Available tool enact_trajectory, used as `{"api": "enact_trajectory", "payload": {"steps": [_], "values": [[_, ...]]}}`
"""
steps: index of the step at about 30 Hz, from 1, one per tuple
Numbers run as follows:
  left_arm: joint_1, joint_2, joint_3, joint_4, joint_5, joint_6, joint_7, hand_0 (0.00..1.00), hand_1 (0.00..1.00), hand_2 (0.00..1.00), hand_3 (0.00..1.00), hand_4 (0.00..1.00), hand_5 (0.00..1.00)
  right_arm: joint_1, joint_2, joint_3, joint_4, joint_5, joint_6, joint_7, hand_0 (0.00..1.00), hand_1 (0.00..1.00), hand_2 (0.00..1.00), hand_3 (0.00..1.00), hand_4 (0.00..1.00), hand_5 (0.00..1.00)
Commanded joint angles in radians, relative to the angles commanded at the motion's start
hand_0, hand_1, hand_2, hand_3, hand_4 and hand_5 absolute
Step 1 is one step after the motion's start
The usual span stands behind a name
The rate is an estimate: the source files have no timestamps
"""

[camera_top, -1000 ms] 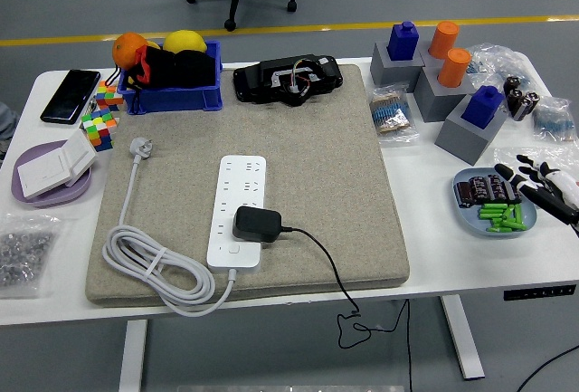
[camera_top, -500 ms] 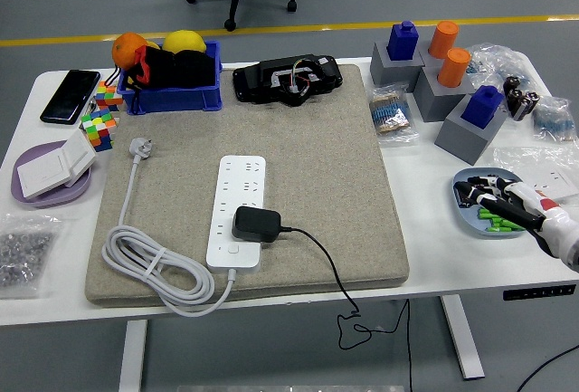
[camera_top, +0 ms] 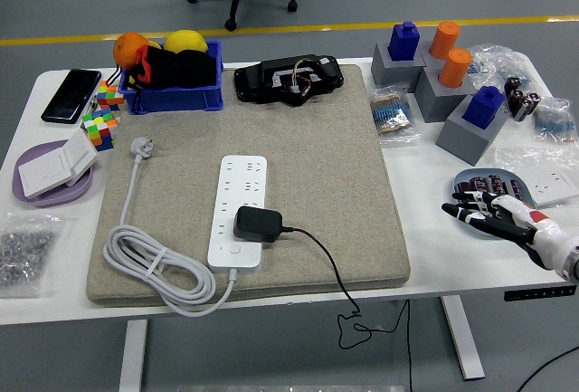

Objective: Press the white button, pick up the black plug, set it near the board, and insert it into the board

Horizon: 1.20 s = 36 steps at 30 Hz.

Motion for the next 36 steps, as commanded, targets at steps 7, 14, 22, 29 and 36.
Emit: {"api": "enact_trajectory", "payload": {"steps": [7, 14, 22, 29, 36], "values": [[0.021, 0.0, 0.046, 0.0, -0.092, 0.007, -0.019, 0.652, 0.64, 0.633, 0.674, 0.525, 0.089, -0.041, 0.013, 0.109, 0.0, 0.0, -0.007, 0.0, 0.917, 0.886, 0.87, 0.89, 0.902, 0.717], [0.09, 0.015, 0.163, 0.0, -0.179, 0.008, -0.045, 0.652, 0.64, 0.634, 0.675, 0.526, 0.091, -0.081, 0.021, 0.166, 0.0, -0.018, -0.014, 0.0, 0.927, 0.891, 0.869, 0.89, 0.901, 0.716], [0.086, 0.024, 0.044, 0.0, -0.096, 0.011, -0.024, 0.653, 0.64, 0.635, 0.675, 0.527, 0.09, -0.089, 0.027, 0.228, 0.0, 0.005, -0.008, 0.0, 0.925, 0.915, 0.871, 0.889, 0.902, 0.715], [0.086, 0.02, -0.031, 0.0, -0.021, 0.011, -0.002, 0.653, 0.641, 0.635, 0.675, 0.527, 0.091, -0.101, 0.042, 0.237, 0.0, 0.038, -0.137, 0.214, 0.917, 0.907, 0.865, 0.879, 0.898, 0.708], [0.088, 0.025, -0.044, 0.0, -0.026, 0.014, -0.003, 0.653, 0.641, 0.635, 0.675, 0.528, 0.092, -0.104, 0.057, 0.253, 0.0, 0.058, -0.22, 0.437, 0.916, 0.913, 0.864, 0.876, 0.893, 0.599]]}}
